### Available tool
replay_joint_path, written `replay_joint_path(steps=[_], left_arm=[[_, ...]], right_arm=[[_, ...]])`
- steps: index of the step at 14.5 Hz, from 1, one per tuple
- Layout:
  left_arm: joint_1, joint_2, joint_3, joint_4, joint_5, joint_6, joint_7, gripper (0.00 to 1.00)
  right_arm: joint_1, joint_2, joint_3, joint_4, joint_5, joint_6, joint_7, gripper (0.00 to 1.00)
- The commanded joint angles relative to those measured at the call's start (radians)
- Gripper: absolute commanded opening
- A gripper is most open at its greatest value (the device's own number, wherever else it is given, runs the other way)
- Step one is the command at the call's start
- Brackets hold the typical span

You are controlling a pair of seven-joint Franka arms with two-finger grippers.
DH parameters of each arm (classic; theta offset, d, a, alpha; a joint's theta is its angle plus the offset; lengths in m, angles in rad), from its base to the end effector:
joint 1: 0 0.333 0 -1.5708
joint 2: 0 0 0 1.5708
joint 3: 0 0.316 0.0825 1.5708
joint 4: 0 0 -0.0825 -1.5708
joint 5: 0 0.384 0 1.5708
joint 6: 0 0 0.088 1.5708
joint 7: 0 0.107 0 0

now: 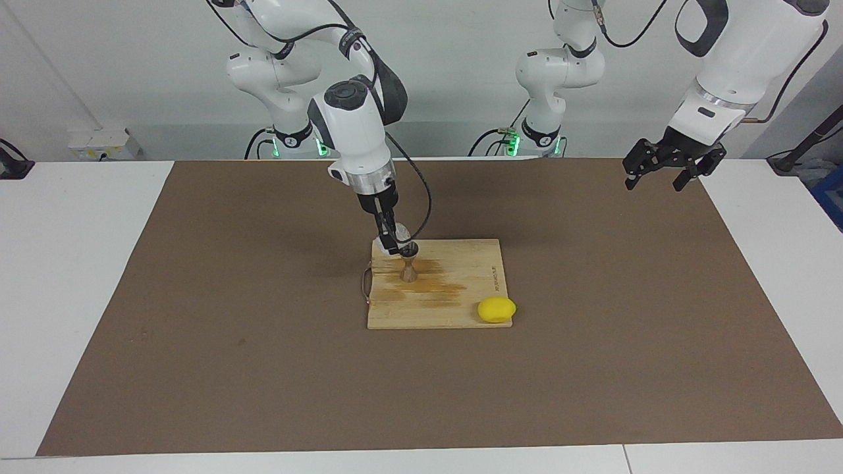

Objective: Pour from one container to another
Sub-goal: 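Turn the glass cup upright with the right gripper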

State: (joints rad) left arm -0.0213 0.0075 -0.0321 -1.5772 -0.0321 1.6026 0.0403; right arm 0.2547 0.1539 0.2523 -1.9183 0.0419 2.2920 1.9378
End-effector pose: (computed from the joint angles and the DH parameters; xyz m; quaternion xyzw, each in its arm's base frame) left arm 0.5589 -0.0331 0.6202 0.9987 -0.0465 0.0088 0.0162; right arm 0.5400 0.2944 0.4381 -0.7393 0.6630 -0.0043 0.1174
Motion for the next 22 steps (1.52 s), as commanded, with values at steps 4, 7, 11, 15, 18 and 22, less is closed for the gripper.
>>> replay_joint_path(steps=[4, 7, 11, 15, 18, 22], left_arm=[[0.009, -0.021, -0.009, -0.024, 0.008, 0.011, -0.013, 1.00], [0.011, -0.021, -0.009, -0.024, 0.008, 0.010, -0.011, 1.00], [0.009, -0.021, -0.008, -0.021, 0.008, 0.013, -0.011, 1.00], [0.009, -0.023, -0.006, -0.021, 0.008, 0.011, -0.010, 1.00], [0.009, -0.023, -0.006, -0.021, 0.009, 0.010, -0.010, 1.00], [0.009, -0.024, -0.005, -0.020, 0.009, 0.010, -0.010, 1.00]], right_arm=[[-0.020, 0.015, 0.008, 0.005, -0.013, 0.015, 0.026, 0.00], [-0.026, 0.010, 0.008, 0.005, 0.039, 0.007, 0.024, 0.00], [-0.041, 0.001, 0.008, 0.004, 0.128, 0.004, 0.010, 0.00], [-0.077, -0.019, 0.008, 0.002, 0.286, 0.007, -0.083, 0.00], [-0.113, -0.025, 0.008, -0.001, 0.395, 0.004, -0.164, 0.00], [-0.214, -0.037, 0.008, 0.002, 0.588, -0.045, -0.305, 0.00]])
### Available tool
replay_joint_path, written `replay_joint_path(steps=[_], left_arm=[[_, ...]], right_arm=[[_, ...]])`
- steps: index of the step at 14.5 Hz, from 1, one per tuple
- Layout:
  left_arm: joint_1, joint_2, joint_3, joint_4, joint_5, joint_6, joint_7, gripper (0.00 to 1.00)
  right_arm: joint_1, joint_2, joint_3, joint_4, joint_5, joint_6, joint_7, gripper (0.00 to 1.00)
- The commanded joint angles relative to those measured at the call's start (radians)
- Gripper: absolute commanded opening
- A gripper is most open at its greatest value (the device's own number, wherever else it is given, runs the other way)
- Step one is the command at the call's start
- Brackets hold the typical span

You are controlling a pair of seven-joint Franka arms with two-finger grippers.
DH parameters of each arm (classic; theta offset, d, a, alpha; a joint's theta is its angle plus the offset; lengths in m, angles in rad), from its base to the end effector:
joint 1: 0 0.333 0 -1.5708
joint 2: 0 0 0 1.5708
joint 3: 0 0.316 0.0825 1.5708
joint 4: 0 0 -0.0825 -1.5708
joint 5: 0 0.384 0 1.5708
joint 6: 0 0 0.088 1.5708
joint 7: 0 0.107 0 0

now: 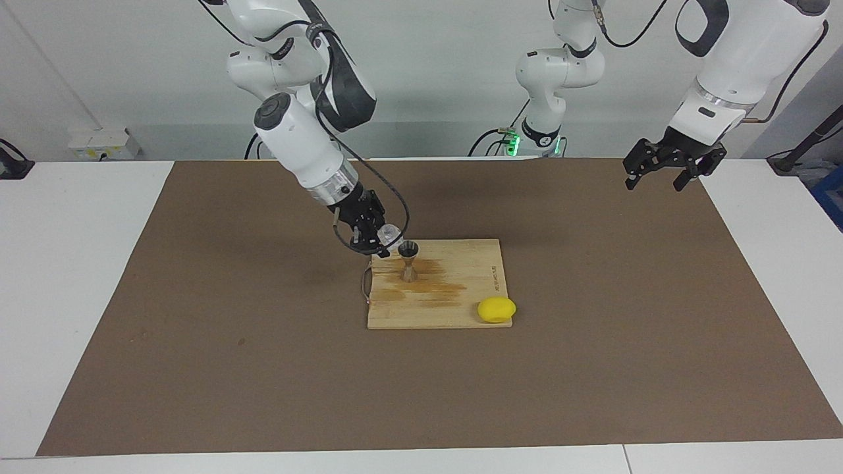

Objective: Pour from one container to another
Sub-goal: 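Carry the glass cup back toward its start spot with the right gripper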

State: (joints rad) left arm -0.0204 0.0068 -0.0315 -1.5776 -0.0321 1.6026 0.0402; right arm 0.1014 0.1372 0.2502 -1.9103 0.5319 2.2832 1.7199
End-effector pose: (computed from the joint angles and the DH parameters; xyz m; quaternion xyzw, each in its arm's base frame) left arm 0.5587 -0.0323 0.6204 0.9988 -0.0457 0.0090 0.0162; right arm 0.5757 0.2180 0.4542 -0.6446 0.7190 0.1437 0.2168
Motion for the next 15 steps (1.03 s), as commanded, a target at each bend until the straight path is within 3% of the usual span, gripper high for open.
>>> replay_joint_path(steps=[1, 10, 15], left_arm=[[0.008, -0.024, -0.005, -0.019, 0.009, 0.010, -0.010, 1.00], [0.008, -0.028, -0.007, -0.022, 0.009, 0.008, -0.010, 1.00], [0.010, -0.028, -0.007, -0.022, 0.009, 0.014, -0.010, 1.00]], right_arm=[[-0.093, -0.024, 0.011, -0.006, 0.156, -0.059, -0.135, 0.00], [-0.379, -0.021, 0.009, -0.036, 0.443, -0.286, -0.477, 0.00], [-0.462, 0.051, 0.009, -0.062, 0.568, -0.311, -0.608, 0.00]])
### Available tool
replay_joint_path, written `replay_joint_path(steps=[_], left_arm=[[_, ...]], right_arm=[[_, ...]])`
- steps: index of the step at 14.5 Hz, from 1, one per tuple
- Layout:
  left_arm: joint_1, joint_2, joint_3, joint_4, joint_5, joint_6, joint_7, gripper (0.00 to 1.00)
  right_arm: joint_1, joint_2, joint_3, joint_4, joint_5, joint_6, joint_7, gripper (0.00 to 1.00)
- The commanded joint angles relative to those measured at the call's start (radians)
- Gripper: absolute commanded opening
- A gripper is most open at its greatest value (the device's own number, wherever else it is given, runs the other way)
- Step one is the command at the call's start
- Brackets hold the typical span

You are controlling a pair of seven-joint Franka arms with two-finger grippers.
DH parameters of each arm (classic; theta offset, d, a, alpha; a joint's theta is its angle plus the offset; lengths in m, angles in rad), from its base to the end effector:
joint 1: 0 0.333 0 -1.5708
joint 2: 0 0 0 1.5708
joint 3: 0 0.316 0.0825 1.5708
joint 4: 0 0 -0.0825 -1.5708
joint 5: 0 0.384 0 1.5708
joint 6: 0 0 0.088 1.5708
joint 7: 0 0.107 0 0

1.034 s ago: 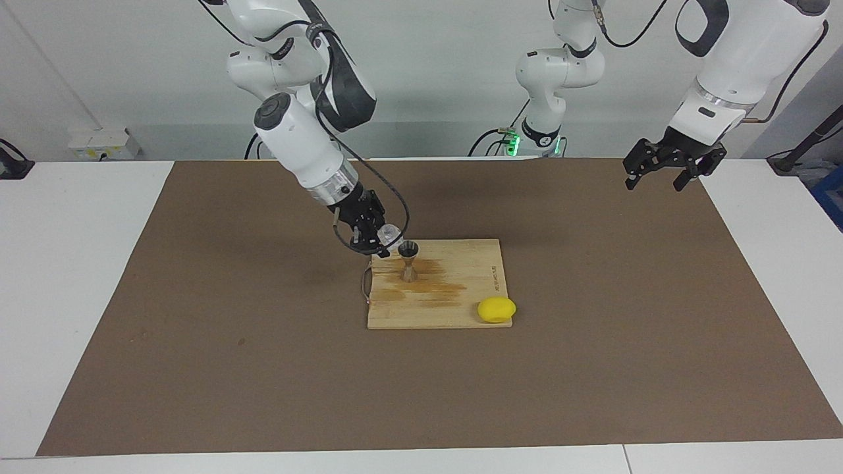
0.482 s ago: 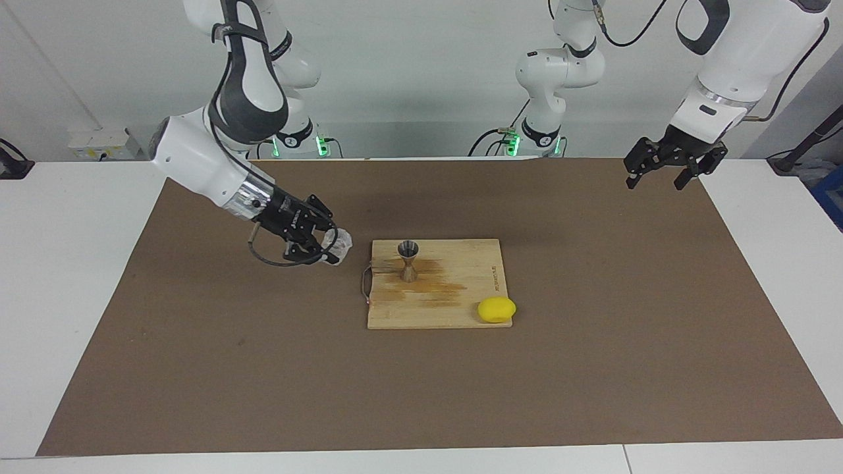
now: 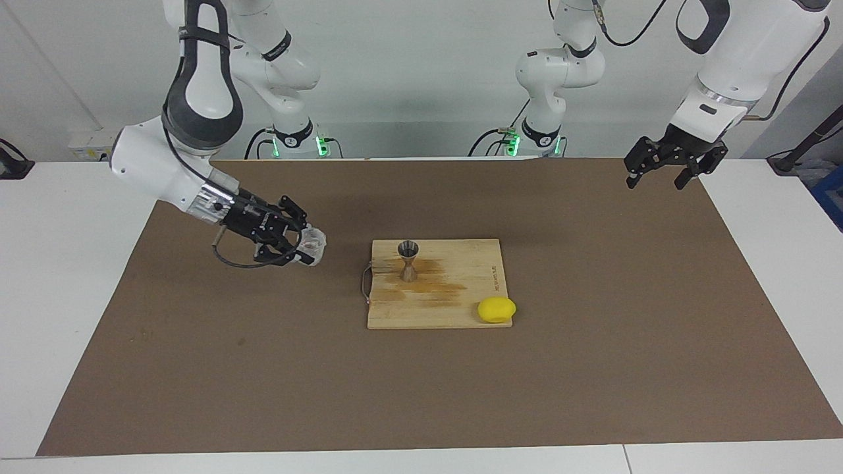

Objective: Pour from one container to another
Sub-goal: 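Carry the glass cup back toward its start spot with the right gripper, then lower the glass cup onto the mat with the right gripper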

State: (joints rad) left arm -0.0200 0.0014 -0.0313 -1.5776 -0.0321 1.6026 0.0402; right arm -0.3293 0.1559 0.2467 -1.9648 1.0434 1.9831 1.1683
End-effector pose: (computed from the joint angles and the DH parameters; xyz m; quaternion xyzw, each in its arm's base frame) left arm 0.5572 -0.0319 0.6234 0.9988 -0.0454 0.0117 0.0161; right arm 0.5917 0.0006 0.4153 -0.5596 0.6875 0.2894 0.3611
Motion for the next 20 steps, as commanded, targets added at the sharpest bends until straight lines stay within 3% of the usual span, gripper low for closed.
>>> replay_joint_path(steps=[1, 6, 9, 20], left_arm=[[0.008, -0.023, -0.007, -0.022, 0.009, 0.014, -0.010, 1.00], [0.009, -0.023, -0.006, -0.024, 0.009, 0.016, -0.013, 1.00], [0.009, -0.023, -0.007, -0.024, 0.009, 0.016, -0.014, 1.00], [0.006, -0.023, -0.007, -0.025, 0.009, 0.011, -0.014, 1.00]], right_arm=[[-0.042, 0.051, 0.013, -0.009, 0.081, -0.009, -0.067, 0.00], [-0.077, 0.161, 0.013, -0.014, 0.139, -0.016, -0.202, 0.00], [-0.134, 0.221, 0.013, -0.016, 0.139, -0.092, -0.326, 0.00], [-0.174, 0.292, 0.013, -0.054, 0.139, -0.089, -0.453, 0.00]])
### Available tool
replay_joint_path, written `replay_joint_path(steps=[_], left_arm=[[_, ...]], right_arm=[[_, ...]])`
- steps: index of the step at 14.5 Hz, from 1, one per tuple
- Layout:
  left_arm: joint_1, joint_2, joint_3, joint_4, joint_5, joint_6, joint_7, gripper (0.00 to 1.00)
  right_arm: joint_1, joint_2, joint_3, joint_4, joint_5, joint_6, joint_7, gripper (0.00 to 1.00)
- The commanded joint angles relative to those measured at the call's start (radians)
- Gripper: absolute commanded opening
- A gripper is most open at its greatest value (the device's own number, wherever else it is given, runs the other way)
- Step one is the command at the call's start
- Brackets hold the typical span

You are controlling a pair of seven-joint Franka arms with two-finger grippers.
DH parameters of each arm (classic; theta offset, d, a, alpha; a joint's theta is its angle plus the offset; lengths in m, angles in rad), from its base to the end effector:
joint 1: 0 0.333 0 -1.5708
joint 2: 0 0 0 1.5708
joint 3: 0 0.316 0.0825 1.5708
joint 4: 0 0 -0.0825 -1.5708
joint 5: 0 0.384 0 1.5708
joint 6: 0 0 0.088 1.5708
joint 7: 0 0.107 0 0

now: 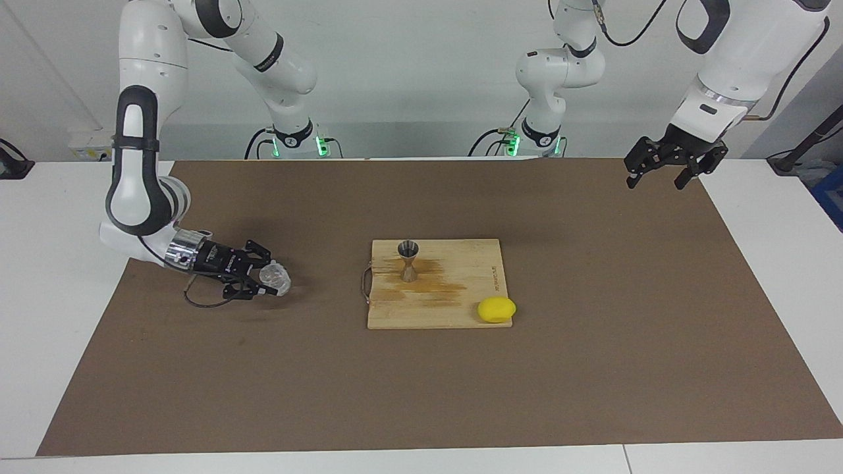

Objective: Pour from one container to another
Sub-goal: 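Lower the glass cup onto the mat with the right gripper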

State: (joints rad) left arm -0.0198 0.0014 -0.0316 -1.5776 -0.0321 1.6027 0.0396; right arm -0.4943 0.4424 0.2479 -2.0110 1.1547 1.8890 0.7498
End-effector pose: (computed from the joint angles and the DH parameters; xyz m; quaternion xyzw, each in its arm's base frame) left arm 0.5572 -0.0320 0.6234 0.9988 -0.0452 0.0118 0.0161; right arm 0.5699 -0.0769 0.2440 -0.5389 0.6371 0.3548 0.4217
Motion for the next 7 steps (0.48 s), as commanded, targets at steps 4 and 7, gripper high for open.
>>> replay_joint_path(steps=[4, 7], left_arm=[[0.006, -0.024, -0.005, -0.024, 0.009, 0.010, -0.010, 1.00], [0.007, -0.024, -0.001, -0.024, 0.009, 0.011, -0.009, 1.00]], right_arm=[[-0.004, 0.022, 0.013, -0.008, 0.030, 0.010, -0.073, 0.00], [-0.004, 0.022, 0.014, -0.022, 0.030, 0.027, -0.108, 0.00]])
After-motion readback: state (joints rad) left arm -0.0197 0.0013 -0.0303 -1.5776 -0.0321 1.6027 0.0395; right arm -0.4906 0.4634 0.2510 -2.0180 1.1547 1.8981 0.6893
